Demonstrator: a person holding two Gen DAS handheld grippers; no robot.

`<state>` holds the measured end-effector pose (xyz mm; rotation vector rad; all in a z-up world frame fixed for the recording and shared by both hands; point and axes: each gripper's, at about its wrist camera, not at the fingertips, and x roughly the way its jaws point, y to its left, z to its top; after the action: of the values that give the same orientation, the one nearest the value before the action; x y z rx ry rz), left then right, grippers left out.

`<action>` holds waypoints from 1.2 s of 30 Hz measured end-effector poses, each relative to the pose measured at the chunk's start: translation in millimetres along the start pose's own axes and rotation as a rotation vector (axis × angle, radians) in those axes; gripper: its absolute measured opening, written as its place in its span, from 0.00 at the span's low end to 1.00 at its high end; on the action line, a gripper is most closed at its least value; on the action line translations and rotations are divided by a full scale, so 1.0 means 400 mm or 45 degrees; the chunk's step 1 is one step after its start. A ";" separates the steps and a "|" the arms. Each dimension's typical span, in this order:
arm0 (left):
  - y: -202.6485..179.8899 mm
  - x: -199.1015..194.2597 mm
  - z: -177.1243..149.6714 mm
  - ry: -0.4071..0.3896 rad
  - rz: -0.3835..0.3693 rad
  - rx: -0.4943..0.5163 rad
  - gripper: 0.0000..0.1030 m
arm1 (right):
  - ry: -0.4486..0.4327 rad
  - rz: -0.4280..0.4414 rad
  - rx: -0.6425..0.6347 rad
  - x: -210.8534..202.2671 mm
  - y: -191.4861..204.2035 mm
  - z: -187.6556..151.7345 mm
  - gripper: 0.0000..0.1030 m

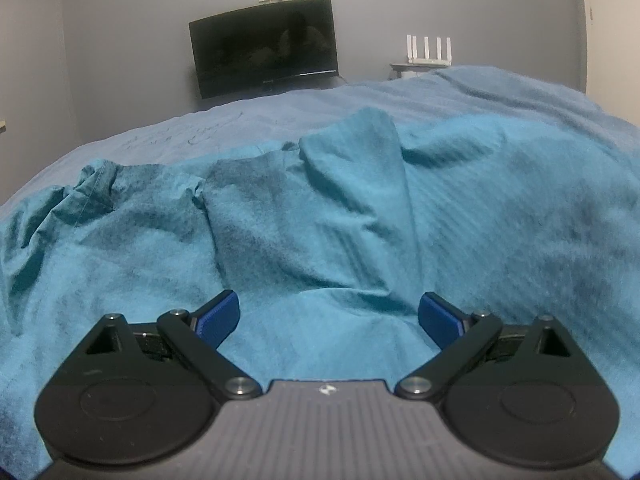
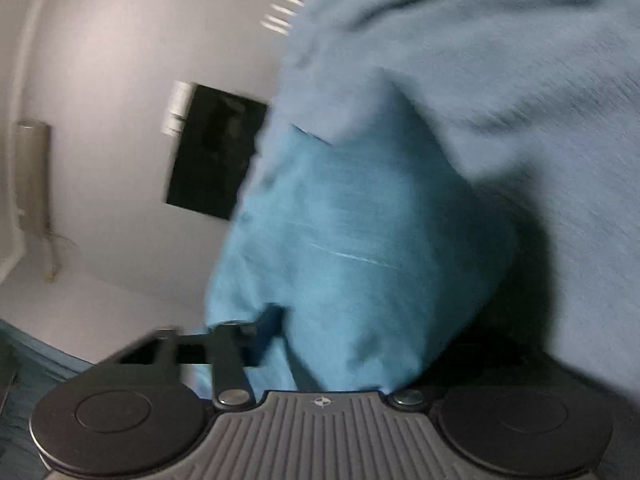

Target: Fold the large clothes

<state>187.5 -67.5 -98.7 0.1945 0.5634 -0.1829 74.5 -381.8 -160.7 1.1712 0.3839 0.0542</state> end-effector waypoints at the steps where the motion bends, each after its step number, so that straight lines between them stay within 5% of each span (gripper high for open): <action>1: -0.009 0.001 -0.003 0.005 0.011 0.019 0.95 | -0.023 -0.024 -0.140 -0.011 0.054 -0.008 0.15; 8: -0.024 -0.031 -0.021 -0.056 0.054 0.023 0.93 | -0.117 0.120 -1.194 -0.110 0.390 -0.234 0.10; 14: 0.035 -0.204 0.014 -0.072 0.112 0.043 0.92 | -0.148 0.140 -1.448 -0.140 0.428 -0.316 0.10; 21: 0.192 -0.397 0.008 0.138 0.304 0.241 0.92 | -0.163 0.057 -1.496 -0.230 0.467 -0.425 0.10; 24: 0.306 -0.415 -0.053 0.194 0.367 0.010 0.92 | -0.165 0.019 -1.573 -0.258 0.490 -0.463 0.10; 26: 0.365 -0.381 -0.090 0.252 0.319 -0.171 0.92 | -0.165 0.010 -1.633 -0.264 0.516 -0.508 0.10; 32: 0.391 -0.255 -0.159 0.364 0.197 -0.258 0.91 | -0.112 0.009 -1.899 -0.261 0.613 -0.649 0.10; 36: 0.406 -0.306 -0.128 0.328 0.181 -0.263 0.84 | -0.059 0.024 -2.143 -0.284 0.647 -0.781 0.10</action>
<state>96.2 115.4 -52.8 0.0564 0.8173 0.0402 -91.7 -29.7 0.0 -0.4879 0.1613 0.2977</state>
